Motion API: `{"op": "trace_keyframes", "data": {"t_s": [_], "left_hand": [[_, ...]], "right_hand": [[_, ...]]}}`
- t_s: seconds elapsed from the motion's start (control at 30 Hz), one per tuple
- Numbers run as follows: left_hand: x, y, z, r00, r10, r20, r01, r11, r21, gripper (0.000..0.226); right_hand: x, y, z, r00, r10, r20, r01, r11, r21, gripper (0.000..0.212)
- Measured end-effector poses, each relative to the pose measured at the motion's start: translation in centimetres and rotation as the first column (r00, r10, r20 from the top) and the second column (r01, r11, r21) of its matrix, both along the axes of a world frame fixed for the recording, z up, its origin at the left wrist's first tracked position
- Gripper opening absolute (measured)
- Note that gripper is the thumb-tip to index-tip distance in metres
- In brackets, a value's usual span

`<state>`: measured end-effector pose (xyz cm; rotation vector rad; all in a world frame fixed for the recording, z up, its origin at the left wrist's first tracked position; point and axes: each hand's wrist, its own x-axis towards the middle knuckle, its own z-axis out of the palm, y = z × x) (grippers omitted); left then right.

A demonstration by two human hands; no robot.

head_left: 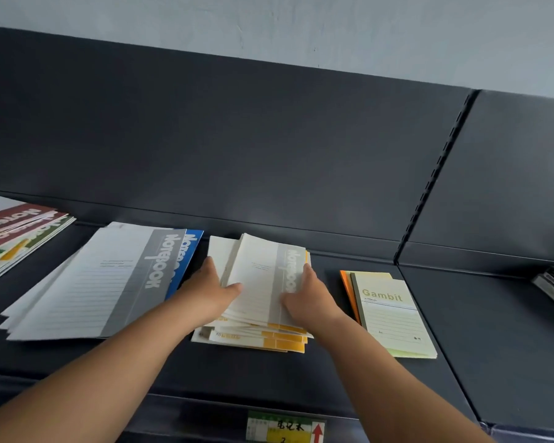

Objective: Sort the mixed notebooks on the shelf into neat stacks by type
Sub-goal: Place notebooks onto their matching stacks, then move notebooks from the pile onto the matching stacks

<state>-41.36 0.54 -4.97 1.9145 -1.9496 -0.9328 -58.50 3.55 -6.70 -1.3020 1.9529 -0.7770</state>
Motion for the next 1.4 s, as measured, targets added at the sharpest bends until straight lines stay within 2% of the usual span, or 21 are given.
{"op": "trace_keyframes", "data": {"t_s": [0.1, 0.2, 0.33, 0.5, 0.77, 1.03, 1.2, 1.4], "left_hand": [[0.1, -0.2, 0.0, 0.999, -0.011, 0.045, 0.014, 0.998, -0.057, 0.081], [0.7, 0.0, -0.2, 0.987, -0.019, 0.162, 0.051, 0.98, -0.192, 0.078], [1.4, 1.3, 0.2, 0.956, -0.053, 0.288, 0.148, 0.936, -0.318, 0.079], [3.2, 3.0, 1.4, 0.927, -0.023, 0.375, 0.189, 0.892, -0.412, 0.074], [9.7, 5.7, 2.7, 0.904, 0.093, 0.416, 0.121, 0.88, -0.46, 0.068], [21.9, 8.2, 3.5, 0.884, 0.196, 0.425, 0.047, 0.866, -0.497, 0.07], [31.8, 9.5, 4.2, 0.863, 0.264, 0.43, -0.006, 0.857, -0.515, 0.071], [41.6, 10.2, 4.7, 0.843, 0.294, 0.45, -0.023, 0.856, -0.516, 0.072]], "right_hand": [[-0.1, 0.0, -0.2, 0.999, -0.006, -0.04, 0.005, 1.0, -0.018, 0.056], [-0.2, 0.3, -0.1, 0.977, 0.032, -0.209, -0.038, 0.999, -0.023, 0.063], [0.1, 1.1, 0.5, 0.874, 0.123, -0.471, -0.143, 0.99, -0.006, 0.061], [1.1, 2.1, 2.1, 0.734, 0.226, -0.641, -0.272, 0.962, 0.028, 0.061], [7.2, 2.9, 3.4, 0.722, 0.298, -0.624, -0.407, 0.913, -0.036, 0.059], [19.1, 3.4, 4.5, 0.652, 0.379, -0.657, -0.541, 0.839, -0.053, 0.06], [28.6, 3.4, 5.3, 0.696, 0.411, -0.589, -0.579, 0.806, -0.122, 0.058], [38.0, 3.8, 5.0, 0.775, 0.462, -0.43, -0.577, 0.796, -0.183, 0.06]]}}
